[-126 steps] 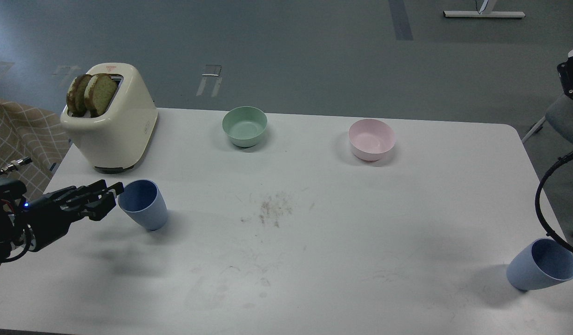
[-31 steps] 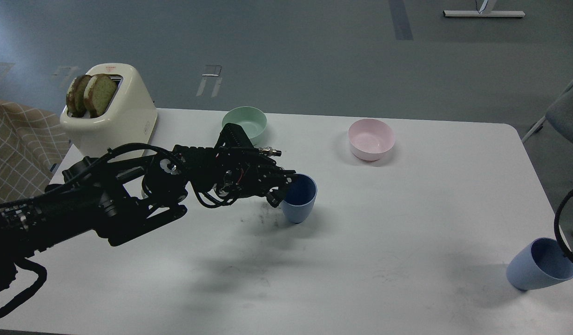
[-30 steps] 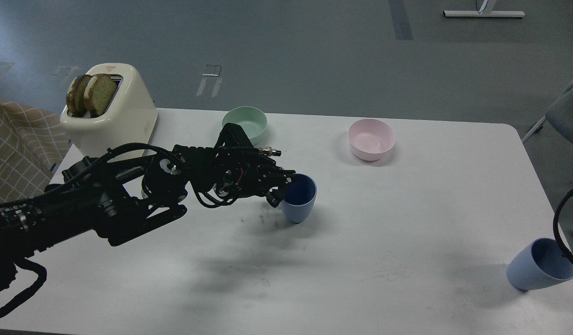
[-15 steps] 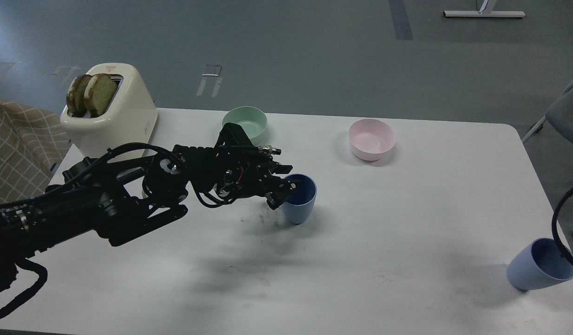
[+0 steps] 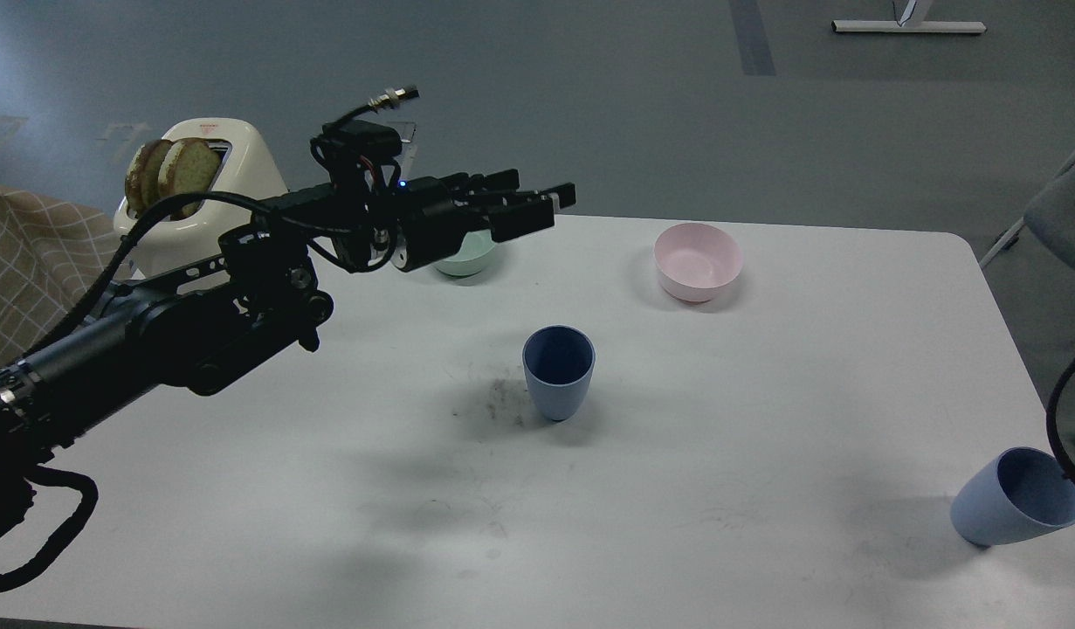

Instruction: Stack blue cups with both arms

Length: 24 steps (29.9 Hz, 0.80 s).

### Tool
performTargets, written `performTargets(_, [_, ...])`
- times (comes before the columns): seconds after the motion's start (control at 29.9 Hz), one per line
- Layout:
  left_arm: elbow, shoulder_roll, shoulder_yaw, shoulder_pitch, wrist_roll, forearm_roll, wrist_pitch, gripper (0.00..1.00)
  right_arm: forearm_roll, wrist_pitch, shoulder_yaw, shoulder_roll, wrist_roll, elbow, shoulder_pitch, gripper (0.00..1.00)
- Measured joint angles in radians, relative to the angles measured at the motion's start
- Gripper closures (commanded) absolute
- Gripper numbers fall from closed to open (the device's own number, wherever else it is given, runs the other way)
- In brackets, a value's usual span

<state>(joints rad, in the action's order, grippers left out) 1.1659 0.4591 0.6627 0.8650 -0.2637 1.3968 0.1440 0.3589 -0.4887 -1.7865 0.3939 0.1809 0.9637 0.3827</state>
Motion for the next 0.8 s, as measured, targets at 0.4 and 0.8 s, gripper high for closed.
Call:
performTargets(0.4, [-0.094,0.194,0.429,-0.142,-0.002,-0.839,0.012,0.03,0.048,0.000,0.016,0.097,-0.007,0.099,-0.035,0.00])
performTargets(0.8, [-0.130,0.154,0.642,-0.389,0.008,-1.077,0.075,0.03,0.475,0.000,0.019,0.268,-0.008,0.347,-0.180,0.00])
